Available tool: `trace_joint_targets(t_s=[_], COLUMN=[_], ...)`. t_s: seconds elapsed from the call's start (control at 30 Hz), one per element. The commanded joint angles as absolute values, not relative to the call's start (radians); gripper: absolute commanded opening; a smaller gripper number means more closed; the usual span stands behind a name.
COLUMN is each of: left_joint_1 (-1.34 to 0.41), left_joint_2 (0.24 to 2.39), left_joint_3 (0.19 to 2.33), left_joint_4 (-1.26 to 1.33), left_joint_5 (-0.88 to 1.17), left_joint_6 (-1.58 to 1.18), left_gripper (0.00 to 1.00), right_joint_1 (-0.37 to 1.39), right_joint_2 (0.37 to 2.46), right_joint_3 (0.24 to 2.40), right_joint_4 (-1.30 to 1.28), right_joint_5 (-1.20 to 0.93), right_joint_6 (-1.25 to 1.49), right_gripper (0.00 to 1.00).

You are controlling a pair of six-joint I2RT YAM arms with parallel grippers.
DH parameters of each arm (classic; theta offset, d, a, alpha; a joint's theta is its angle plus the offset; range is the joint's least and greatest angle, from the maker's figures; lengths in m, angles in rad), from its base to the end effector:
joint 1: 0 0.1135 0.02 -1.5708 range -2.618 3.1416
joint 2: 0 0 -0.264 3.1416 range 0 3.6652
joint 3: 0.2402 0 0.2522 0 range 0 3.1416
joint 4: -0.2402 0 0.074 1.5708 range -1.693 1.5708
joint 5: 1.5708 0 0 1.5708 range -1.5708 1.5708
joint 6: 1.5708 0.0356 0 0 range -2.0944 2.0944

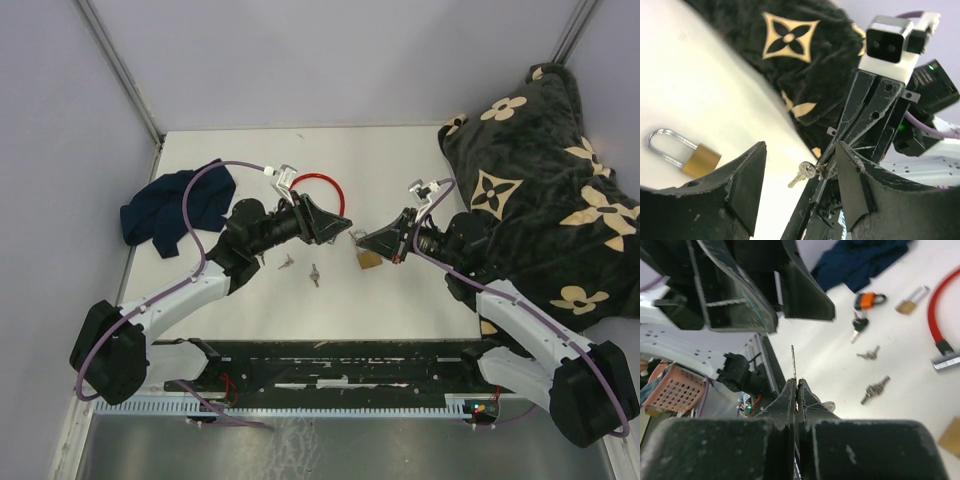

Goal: Unlock with the key

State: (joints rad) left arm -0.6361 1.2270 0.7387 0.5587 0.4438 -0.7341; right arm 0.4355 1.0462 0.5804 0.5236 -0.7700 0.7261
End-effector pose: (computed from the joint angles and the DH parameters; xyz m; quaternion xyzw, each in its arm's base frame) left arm 0.2173 -0.1795 0.3076 0.1282 0.6722 -0.5677 0.4576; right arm 0.2008 0.1208 0.2913 -0.1781 0.6690 0.5853 0.4220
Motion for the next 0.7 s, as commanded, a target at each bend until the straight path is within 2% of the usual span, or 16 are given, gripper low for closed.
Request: trace_joint_targets(t_s=[0.0, 0.17, 0.3, 0.53, 0.57, 0.67], left_joint_1=[-0.635, -0.647, -0.683, -0.786, -0.795, -0.822], left_joint_2=[1.218, 1.264, 1.393, 1.640, 1.675, 1.772], left_joint_3=[0.819, 0.840, 0.898, 1.136, 1.175, 1.275], left_joint_4=[0.268, 0.046, -0.073, -0.315, -0.360, -0.439], left_joint_5=[0.317, 0.212, 0.195, 0.045, 0.030, -0.014], left_joint_6=[-0.712, -0.764, -0.776, -0.780, -0.780, -0.790], left_gripper=[0.67, 0.72, 0.72, 0.75, 0.91, 0.95], right_joint_1=[0.430, 0.428, 0.428, 0.427, 0.428, 0.427], right_joint_2=[0.964, 0.853, 0.789, 0.735, 0.723, 0.675], right_joint_3=[0.519, 0.457, 0.414, 0.362, 0.346, 0.314], right_joint_4=[0.387, 0.215, 0.166, 0.142, 0.141, 0.132], right_joint_5=[-0.606, -0.408, -0.303, -0.209, -0.187, -0.136], right_joint_6=[0.672, 0.602, 0.580, 0.563, 0.559, 0.546], right_gripper=[0.02, 0.02, 0.02, 0.02, 0.02, 0.02])
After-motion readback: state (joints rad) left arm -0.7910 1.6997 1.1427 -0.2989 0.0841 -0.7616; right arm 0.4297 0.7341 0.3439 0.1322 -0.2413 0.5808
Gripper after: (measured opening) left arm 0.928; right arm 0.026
